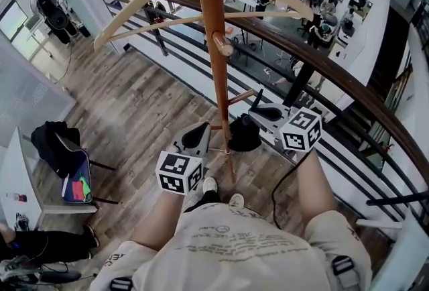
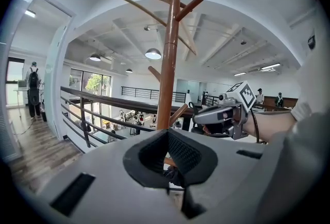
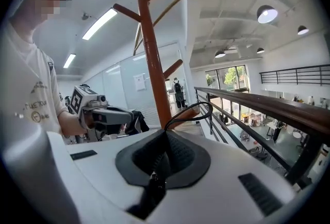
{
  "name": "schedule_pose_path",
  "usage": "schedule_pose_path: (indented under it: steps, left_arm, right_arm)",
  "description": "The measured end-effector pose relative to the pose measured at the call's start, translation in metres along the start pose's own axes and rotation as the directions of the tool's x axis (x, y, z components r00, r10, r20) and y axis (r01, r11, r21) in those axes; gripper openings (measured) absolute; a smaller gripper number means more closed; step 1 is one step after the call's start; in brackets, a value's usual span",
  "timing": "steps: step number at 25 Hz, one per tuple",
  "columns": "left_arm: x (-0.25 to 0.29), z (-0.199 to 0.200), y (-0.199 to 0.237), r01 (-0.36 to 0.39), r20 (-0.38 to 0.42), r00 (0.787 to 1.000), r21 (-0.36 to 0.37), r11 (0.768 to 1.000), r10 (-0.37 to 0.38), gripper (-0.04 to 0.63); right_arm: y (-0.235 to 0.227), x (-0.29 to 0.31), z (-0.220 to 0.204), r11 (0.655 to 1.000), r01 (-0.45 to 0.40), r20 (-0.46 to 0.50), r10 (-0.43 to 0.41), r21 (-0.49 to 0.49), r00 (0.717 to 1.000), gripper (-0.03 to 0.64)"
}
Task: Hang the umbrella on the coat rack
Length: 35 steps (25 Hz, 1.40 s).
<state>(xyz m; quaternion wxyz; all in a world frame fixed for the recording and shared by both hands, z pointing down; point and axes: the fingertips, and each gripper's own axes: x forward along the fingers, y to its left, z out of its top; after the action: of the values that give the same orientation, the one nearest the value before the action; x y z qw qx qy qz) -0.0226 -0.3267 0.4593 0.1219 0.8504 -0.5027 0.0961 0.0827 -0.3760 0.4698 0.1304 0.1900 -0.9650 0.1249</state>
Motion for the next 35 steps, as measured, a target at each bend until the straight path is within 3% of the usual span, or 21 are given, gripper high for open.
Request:
schedule_pose_path:
  steps: [17,26,30,35]
  left_arm:
    - [0.005,-0.007,0.023,-0.03,-0.027,0.999,0.001,1.0,0.03,0.003]
    - [0.005,-0.004,0.035,-0.039,-0.018,0.999,0.003,0.999,0.039,0.003]
    - [0.003,-0.005,0.035,-0.031,-0.015,0.999,-0.004,0.999,0.031,0.003]
    - [0.009,-0.001,0.026,-0.002,-0.009,1.0,0.006,1.0,0.002,0.003]
  right_arm:
    - [-0.013,0.024,-0.003,0.995,-0.09,-0.024,0.091,0.042,0.996,0.005]
    - [0.003,0.028,-0.013,0.969,-0.24,-0.099,0.245,0.053,0.965,0.005]
    - [0.01,0.04,-0.032,0.973,-0.229,-0.191,0.229,0.021,0.955,0.005]
    - [-0.003,0.048,-0.053,0.992,-0.122,-0.217,0.126,0.03,0.968,0.006]
